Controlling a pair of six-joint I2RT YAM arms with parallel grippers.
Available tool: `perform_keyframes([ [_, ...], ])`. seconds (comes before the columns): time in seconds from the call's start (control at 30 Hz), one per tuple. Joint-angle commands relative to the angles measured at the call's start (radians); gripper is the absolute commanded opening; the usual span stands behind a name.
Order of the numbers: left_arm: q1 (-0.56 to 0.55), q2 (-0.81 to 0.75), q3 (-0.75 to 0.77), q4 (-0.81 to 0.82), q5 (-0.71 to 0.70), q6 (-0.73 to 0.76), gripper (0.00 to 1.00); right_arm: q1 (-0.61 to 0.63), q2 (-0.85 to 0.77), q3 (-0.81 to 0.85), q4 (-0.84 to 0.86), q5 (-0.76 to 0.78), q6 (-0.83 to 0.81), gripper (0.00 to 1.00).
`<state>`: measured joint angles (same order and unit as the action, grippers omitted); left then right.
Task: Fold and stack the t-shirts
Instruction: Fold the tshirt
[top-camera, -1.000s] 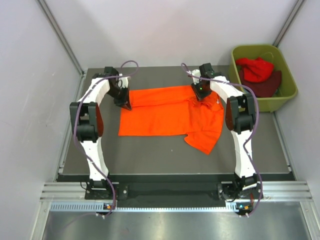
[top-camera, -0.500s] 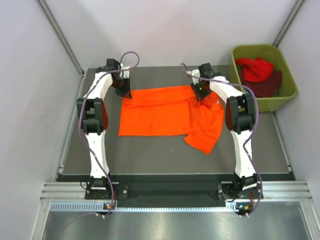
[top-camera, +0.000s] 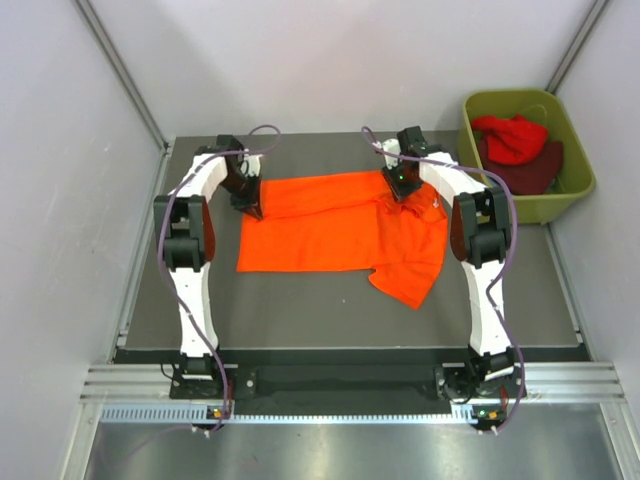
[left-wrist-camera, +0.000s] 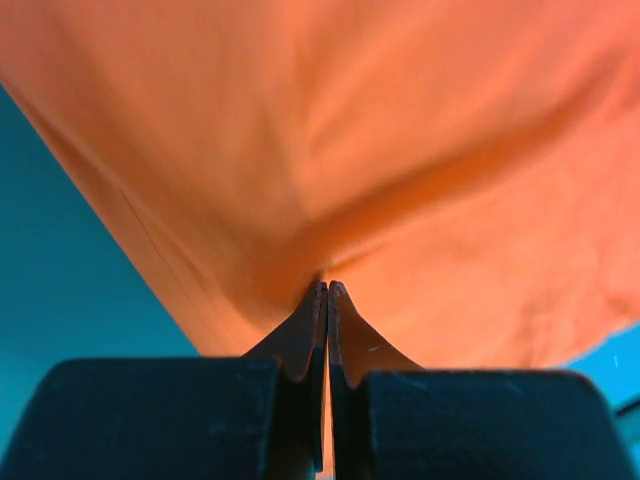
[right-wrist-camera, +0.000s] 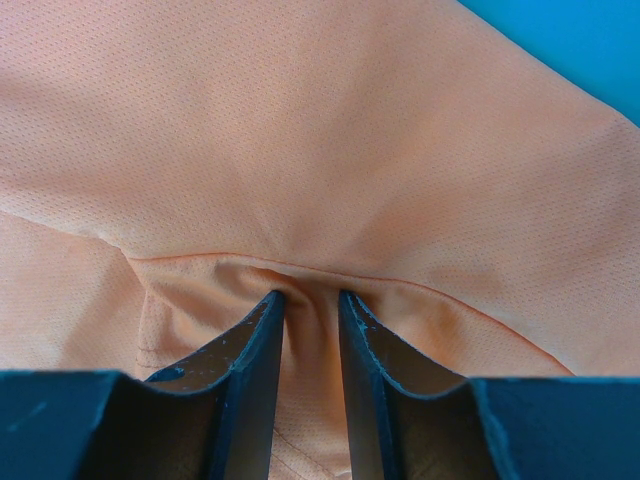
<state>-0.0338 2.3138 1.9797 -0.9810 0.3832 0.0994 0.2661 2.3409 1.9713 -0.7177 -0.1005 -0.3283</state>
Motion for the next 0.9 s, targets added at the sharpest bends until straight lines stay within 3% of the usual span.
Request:
perform_keyframes([
  [0.0, 0.003, -0.141, -0.106, -0.062, 0.0, -0.007, 0.01, 0.016, -0.028, 0.012, 0.032, 0.002, 0.006, 0.3],
  [0.13, 0.002, -0.198, -0.182, -0.05, 0.023, -0.026, 0.0, 0.019, -0.025, 0.015, 0.032, 0.002, 0.006, 0.29],
  [0.27, 0.003, -0.2, -0.099, -0.041, 0.01, -0.024, 0.0, 0.021, -0.029, 0.015, 0.032, 0.007, 0.005, 0.3],
  [0.4, 0.003, -0.165, 0.017, -0.028, -0.004, -0.018, 0.09, 0.021, -0.035, 0.009, 0.032, 0.013, 0.002, 0.29],
  [0.57, 0.002, -0.076, 0.059, -0.005, -0.004, -0.033, 0.37, 0.021, -0.04, 0.001, 0.034, 0.022, 0.002, 0.29],
  [0.87, -0.021, 0.082, 0.175, 0.011, 0.002, -0.036, 0.4, -0.007, -0.078, 0.023, 0.06, 0.042, 0.063, 0.31],
])
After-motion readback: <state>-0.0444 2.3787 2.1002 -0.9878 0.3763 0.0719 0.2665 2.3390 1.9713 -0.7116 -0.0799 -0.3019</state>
